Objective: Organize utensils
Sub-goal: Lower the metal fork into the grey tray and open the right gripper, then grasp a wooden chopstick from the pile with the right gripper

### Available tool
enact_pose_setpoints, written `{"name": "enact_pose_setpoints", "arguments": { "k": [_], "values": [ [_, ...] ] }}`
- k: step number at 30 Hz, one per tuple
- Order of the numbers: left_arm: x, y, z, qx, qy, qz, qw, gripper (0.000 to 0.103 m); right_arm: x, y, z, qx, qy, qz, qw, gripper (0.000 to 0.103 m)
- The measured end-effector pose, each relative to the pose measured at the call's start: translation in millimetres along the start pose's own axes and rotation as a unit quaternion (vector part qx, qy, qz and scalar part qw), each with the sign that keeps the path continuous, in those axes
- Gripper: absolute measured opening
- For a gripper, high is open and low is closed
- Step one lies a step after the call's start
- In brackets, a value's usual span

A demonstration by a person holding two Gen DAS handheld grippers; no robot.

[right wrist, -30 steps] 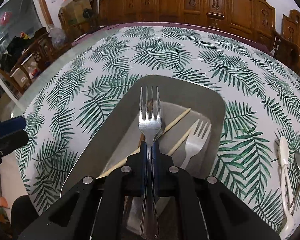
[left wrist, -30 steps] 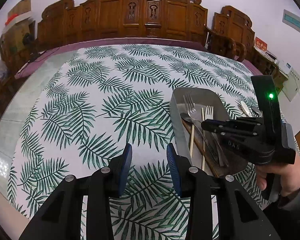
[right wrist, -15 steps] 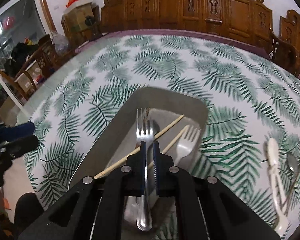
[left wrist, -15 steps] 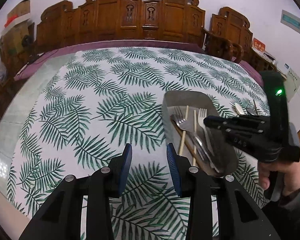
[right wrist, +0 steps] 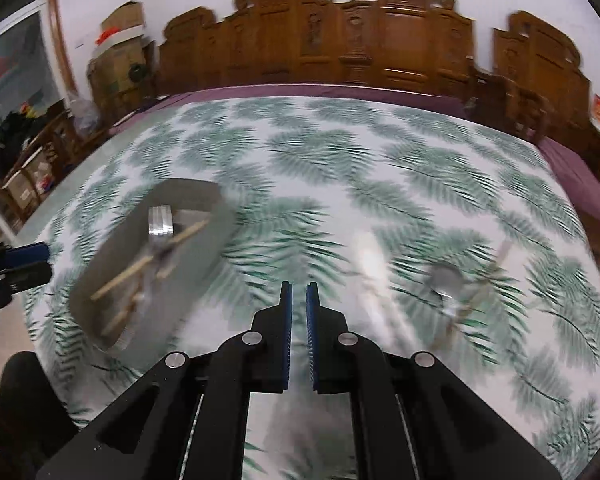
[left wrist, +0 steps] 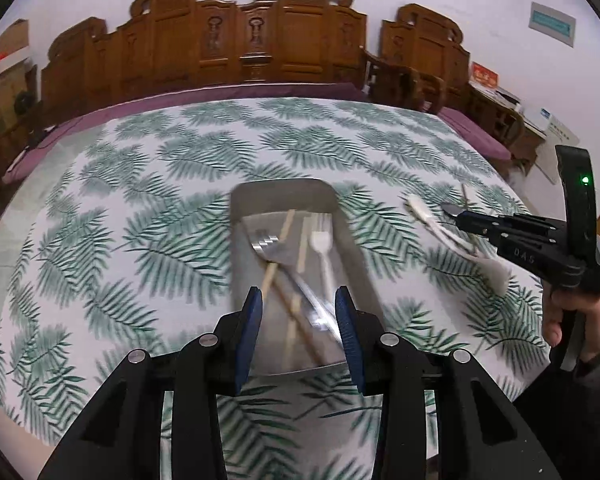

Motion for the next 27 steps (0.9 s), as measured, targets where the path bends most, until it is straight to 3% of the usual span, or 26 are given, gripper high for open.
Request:
{"name": "enact_pose_setpoints", "arguments": {
  "k": [6,8,11,16,27],
  "values": [
    [-35,-12,10,-0.006,-0.017,-0.007,0.9998,0.036,-72,3,-4,-0.004,-0.031,-0.037,0.999,0.009],
    [-45,-15,15,-0.012,-0.022,-0.005,0.9997,0.052,-91,-1,-4,-0.003,-0.042,-0.046,0.998,0.010],
    [-56,-21,18,-0.012,-0.025,-0.016,0.9995,0.053,-112,-9,-4,-0.001,-0.059,-0.053,0.997,0.021],
    [-77,-33,21,-0.005,-0.032,-0.030,0.9990,0.059,-132,-28,-8,0.009,-0.089,-0.043,0.995,0.026],
    [-97,-55,20,0.009,-0.034,-0.047,0.9983,0.059,-141,-59,-9,0.034,-0.160,-0.003,0.986,0.027]
  ]
}}
Point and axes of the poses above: each gripper's, at about its wrist camera, not at the fingertips, and y roughly against the way its jaws point, x to its left, z to its top, the point moved 10 cm from there along -y, roughly the way its jaws point, and after that the axes turned 11 degrees about -y, right-handed, at the moved point
